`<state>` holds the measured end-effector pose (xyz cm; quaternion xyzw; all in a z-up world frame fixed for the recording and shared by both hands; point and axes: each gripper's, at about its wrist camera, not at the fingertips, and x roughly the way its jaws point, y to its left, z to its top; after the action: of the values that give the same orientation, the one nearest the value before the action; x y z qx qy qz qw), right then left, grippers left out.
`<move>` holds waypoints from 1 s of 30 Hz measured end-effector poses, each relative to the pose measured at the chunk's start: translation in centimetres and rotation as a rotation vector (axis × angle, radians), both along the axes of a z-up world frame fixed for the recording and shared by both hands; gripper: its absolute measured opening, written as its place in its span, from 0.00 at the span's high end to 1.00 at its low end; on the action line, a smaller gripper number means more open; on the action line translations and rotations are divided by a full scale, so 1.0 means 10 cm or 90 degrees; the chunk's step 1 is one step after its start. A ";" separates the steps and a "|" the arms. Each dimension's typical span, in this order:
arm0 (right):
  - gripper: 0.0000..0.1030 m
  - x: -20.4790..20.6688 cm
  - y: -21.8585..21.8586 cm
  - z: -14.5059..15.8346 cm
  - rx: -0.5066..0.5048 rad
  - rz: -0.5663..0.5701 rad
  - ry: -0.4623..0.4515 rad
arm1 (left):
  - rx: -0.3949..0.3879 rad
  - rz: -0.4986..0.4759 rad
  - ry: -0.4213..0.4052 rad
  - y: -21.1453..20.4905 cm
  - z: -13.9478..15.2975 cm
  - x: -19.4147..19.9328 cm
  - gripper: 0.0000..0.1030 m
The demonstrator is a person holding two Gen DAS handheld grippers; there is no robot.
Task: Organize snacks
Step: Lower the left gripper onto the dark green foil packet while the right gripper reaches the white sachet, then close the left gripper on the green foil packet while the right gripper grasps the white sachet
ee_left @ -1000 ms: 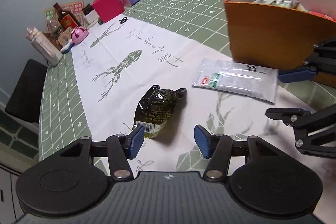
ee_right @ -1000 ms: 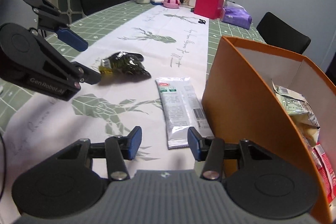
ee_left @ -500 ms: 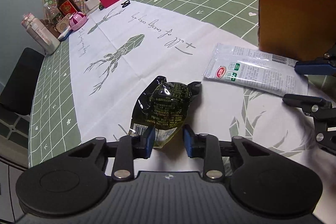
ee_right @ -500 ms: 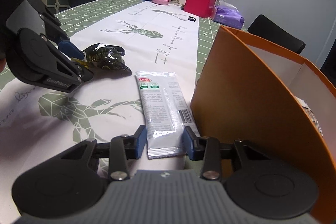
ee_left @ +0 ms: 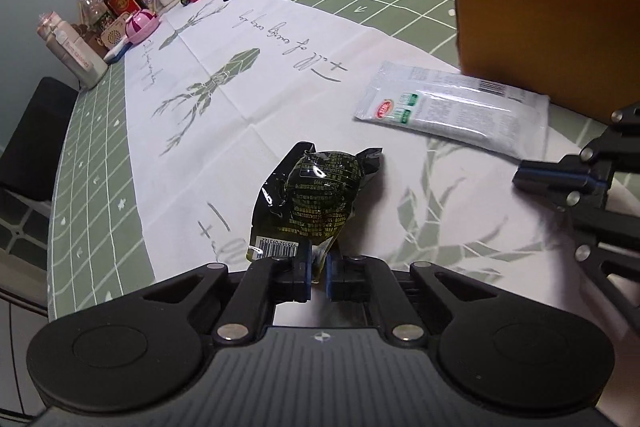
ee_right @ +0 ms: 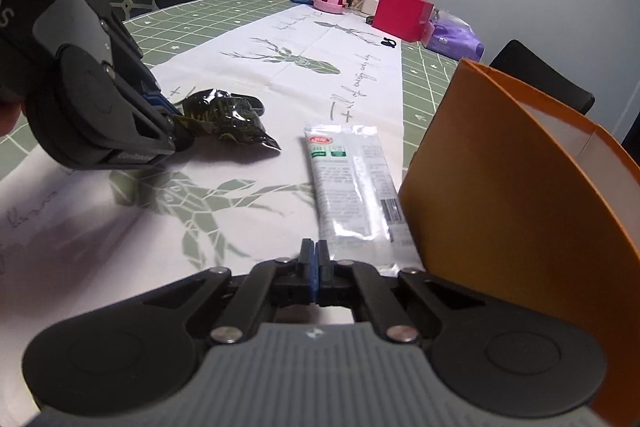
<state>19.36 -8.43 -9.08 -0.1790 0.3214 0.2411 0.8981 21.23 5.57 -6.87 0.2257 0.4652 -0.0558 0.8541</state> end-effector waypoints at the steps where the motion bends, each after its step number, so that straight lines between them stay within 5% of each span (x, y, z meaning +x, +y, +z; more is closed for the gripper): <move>1: 1.00 -0.05 -0.01 0.00 0.006 0.001 0.005 | -0.005 0.003 0.001 -0.01 0.01 -0.04 0.94; 6: 1.00 -0.22 -0.05 0.03 0.026 0.011 -0.006 | -0.045 0.035 0.006 0.02 0.07 -0.25 0.94; 10: 0.68 -0.17 -0.08 0.03 0.000 -0.004 -0.060 | -0.098 0.069 -0.002 0.11 0.12 -0.38 0.94; 17: 0.54 0.06 -0.13 -0.06 -0.020 -0.019 -0.072 | -0.122 0.078 -0.022 0.19 0.10 -0.54 0.94; 25: 0.60 0.14 -0.06 -0.08 0.000 -0.031 -0.065 | -0.114 0.106 -0.038 0.16 0.06 -0.62 0.94; 30: 0.79 0.16 -0.07 -0.08 0.043 -0.041 -0.033 | -0.129 0.125 -0.031 0.18 0.07 -0.63 0.94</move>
<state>20.93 -9.18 -9.91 -0.1442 0.2955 0.2181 0.9189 14.94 7.42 -6.21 0.0930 0.4559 -0.0130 0.8851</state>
